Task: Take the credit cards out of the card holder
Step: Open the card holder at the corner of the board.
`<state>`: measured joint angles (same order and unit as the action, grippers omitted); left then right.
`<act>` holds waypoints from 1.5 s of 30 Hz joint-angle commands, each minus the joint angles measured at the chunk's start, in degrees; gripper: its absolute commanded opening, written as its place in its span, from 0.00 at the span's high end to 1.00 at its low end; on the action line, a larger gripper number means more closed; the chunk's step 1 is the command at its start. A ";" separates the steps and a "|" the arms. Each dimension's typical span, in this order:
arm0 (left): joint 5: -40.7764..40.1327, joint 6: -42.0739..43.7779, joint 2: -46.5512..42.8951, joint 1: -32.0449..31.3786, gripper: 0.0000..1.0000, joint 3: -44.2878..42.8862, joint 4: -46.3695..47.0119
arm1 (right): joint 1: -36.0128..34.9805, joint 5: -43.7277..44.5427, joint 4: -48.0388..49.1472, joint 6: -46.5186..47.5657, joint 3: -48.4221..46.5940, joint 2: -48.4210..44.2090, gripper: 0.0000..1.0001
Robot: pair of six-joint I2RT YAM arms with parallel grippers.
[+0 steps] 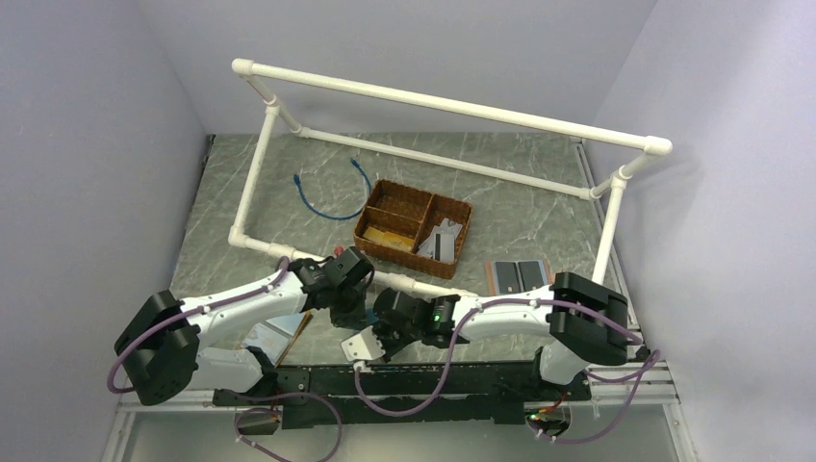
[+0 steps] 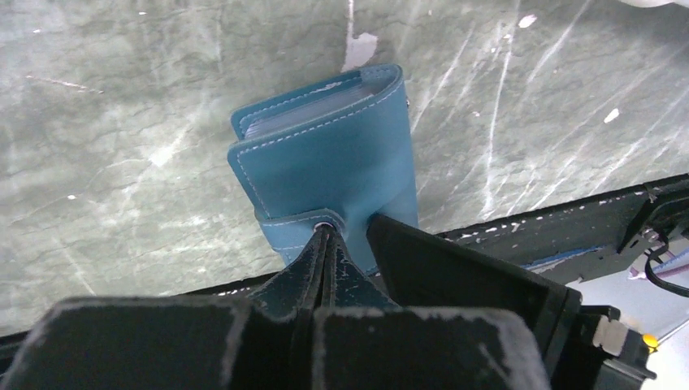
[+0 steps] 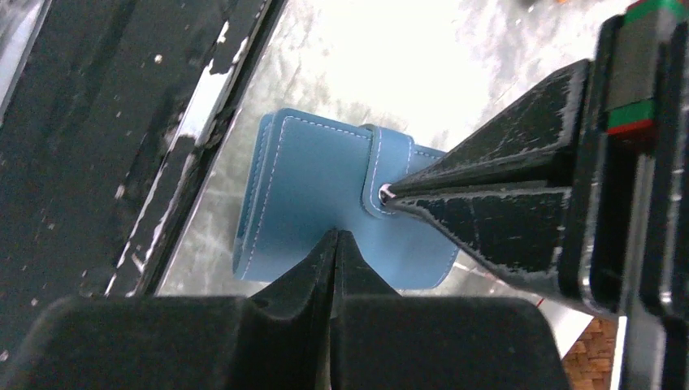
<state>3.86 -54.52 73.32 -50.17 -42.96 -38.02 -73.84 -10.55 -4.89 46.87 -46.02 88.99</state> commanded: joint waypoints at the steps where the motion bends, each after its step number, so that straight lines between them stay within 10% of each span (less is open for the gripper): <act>1: -2.75 -0.76 -2.17 0.33 1.00 -1.59 -3.72 | -0.60 0.79 2.71 -0.86 -0.94 3.36 1.00; 10: 2.66 1.30 -1.16 0.25 0.51 -1.09 -1.27 | -0.07 0.44 1.06 0.32 -0.20 4.55 1.00; 15: 1.63 1.16 0.32 0.27 0.47 -2.52 -2.53 | -0.12 0.09 0.77 0.24 -0.38 4.37 1.00; 30: -2.70 -0.26 12.11 -2.51 0.63 -6.11 -14.46 | 0.00 0.73 0.80 -0.09 -0.38 3.47 1.00; 36: -3.69 0.08 17.01 -4.07 0.91 -6.95 -17.11 | 0.08 1.23 0.41 -0.08 -0.39 3.90 1.00; 45: -13.26 -2.15 4.85 -2.70 1.00 -7.57 -20.46 | 0.32 1.41 -1.82 -0.03 -1.04 5.84 1.00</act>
<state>-1.85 -56.16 84.99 -53.56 -52.93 -51.83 -74.24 -10.28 -2.04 48.05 -46.76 91.90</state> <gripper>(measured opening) 0.022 0.007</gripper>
